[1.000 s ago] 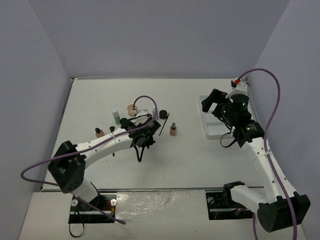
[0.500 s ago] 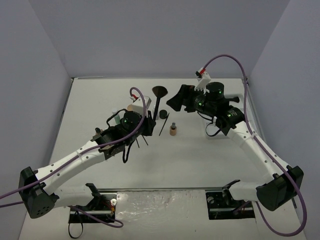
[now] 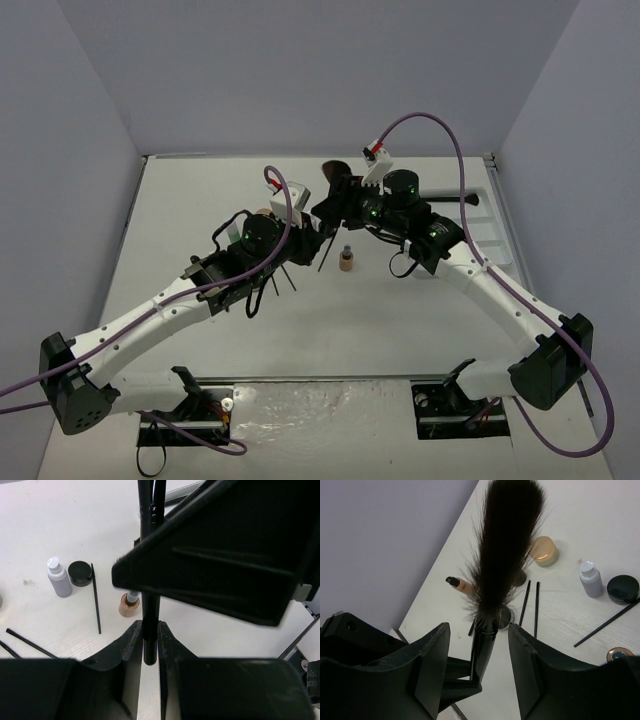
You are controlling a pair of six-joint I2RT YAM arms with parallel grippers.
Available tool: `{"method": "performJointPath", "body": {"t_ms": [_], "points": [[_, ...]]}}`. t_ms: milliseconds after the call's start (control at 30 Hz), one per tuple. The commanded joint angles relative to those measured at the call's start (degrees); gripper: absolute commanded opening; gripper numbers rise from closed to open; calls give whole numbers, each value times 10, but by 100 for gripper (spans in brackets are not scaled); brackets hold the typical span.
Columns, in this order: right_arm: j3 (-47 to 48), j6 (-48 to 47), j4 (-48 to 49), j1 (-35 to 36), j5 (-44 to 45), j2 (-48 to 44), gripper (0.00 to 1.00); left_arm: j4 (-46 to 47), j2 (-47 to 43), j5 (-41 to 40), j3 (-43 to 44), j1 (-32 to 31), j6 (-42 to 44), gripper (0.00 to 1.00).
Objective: Organize the makeup
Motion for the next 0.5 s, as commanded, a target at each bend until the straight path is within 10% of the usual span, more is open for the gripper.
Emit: {"method": "performJointPath", "body": {"t_ms": [0,133,267,467], "points": [[14,12,66,3,31,-9,39,57,-2,17,35,-3,3,0],[11,8,68,3,59,-20,8,53,7,18,32,-3,-2,0],[1,10,67,2,79,-27,0,50,12,11,29,-2,-11,2],[-12,21,56,-32,139,-41,0,-14,15,-65,31,1,-18,67]]}}
